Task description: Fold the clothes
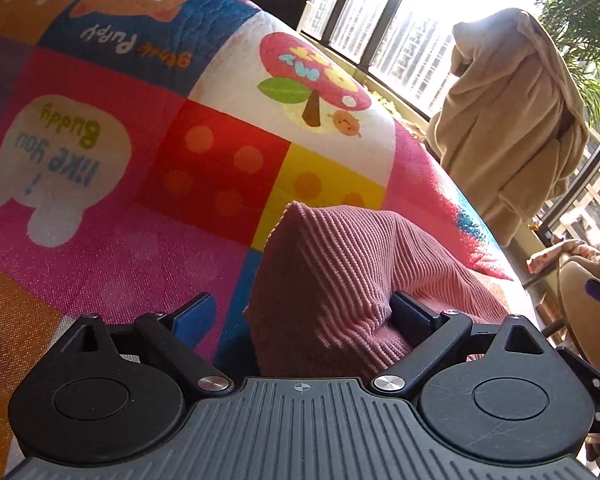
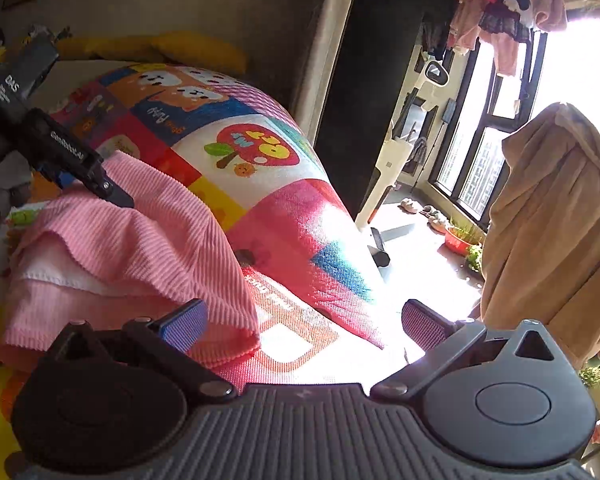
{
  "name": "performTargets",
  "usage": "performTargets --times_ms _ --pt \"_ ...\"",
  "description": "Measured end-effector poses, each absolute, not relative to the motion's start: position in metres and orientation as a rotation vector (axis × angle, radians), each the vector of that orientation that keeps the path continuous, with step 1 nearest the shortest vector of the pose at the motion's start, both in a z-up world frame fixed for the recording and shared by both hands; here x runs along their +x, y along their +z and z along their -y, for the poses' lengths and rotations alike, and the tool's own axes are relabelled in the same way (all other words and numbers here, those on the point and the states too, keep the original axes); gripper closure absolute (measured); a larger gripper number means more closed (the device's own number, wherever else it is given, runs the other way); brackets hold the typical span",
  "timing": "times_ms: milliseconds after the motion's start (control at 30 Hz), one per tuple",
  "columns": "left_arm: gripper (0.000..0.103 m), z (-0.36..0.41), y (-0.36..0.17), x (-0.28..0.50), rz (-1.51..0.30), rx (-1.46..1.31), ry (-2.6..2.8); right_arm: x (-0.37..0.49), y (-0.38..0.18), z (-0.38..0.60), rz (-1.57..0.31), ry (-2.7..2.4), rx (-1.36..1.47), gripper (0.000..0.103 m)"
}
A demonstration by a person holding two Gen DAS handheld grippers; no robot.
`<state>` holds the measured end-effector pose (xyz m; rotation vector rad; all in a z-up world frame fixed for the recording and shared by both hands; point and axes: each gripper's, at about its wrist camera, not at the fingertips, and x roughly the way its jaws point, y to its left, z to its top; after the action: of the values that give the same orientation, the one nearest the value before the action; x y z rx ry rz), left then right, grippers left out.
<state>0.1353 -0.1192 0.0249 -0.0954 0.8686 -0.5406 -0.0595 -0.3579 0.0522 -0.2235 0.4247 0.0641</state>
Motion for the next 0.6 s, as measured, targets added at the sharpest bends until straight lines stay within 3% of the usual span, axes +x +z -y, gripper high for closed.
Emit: performTargets --times_ms 133,267,400,600 --pt "0.005 0.132 0.020 0.139 -0.857 -0.047 -0.531 -0.049 0.078 0.342 -0.398 0.221 -0.092 0.000" --pt "0.005 0.137 0.027 0.134 -0.831 0.001 -0.526 -0.010 0.060 0.299 -0.480 0.270 -0.200 0.000" --pt "0.005 0.116 0.026 0.132 -0.862 -0.136 -0.567 0.016 0.021 0.286 -0.639 0.257 -0.232 0.000" --pt "0.006 0.085 0.023 0.128 -0.905 -0.343 -0.625 0.008 0.006 0.323 -0.722 0.289 -0.016 0.000"
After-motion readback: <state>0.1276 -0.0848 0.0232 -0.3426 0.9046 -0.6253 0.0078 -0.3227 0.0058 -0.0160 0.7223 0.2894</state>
